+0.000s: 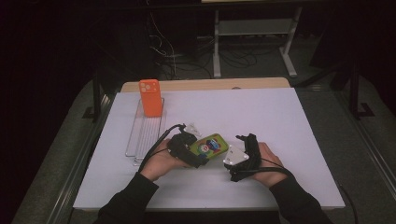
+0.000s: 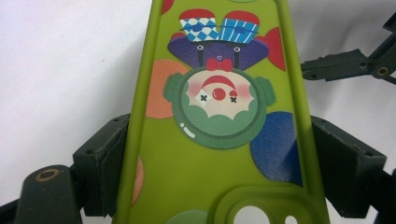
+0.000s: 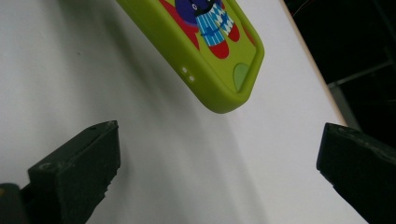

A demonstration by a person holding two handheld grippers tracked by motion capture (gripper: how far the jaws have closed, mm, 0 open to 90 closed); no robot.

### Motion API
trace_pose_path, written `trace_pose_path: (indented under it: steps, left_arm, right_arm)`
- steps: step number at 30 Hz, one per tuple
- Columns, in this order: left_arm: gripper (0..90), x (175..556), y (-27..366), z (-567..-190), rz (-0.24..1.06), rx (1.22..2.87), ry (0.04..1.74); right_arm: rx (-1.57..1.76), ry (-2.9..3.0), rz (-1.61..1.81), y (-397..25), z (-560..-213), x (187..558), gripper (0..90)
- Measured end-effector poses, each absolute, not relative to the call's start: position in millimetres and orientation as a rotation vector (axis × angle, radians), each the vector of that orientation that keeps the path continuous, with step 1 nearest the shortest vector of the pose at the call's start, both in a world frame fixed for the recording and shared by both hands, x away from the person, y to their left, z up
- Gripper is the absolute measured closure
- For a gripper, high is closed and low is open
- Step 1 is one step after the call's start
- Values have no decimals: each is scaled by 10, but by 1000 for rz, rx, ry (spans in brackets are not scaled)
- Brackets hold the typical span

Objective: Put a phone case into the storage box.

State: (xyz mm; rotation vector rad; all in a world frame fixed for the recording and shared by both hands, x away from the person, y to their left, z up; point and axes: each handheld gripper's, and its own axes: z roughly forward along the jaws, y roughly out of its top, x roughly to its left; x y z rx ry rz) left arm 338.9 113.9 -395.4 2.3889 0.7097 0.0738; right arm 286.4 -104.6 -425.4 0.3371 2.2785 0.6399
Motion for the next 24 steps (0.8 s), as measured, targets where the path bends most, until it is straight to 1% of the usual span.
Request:
trace_pose_path:
  steps: [6, 8, 14, 24]
  left_arm:
    - [152, 3387, 1137, -3960, 67, 2383, 720]
    - [152, 3402, 1157, -3949, 69, 2414, 688]
    - [152, 3408, 1166, -3938, 70, 2423, 686]
    - [152, 3402, 1161, -3940, 70, 2418, 683]
  right_arm:
    - [222, 2201, 576, -1000, -4284, 2823, 0]
    - [165, 2164, 544, -989, -4294, 2819, 0]
    - [57, 2065, 491, -933, -4306, 2756, 0]
    - [-61, 1975, 450, -777, -4376, 2690, 0]
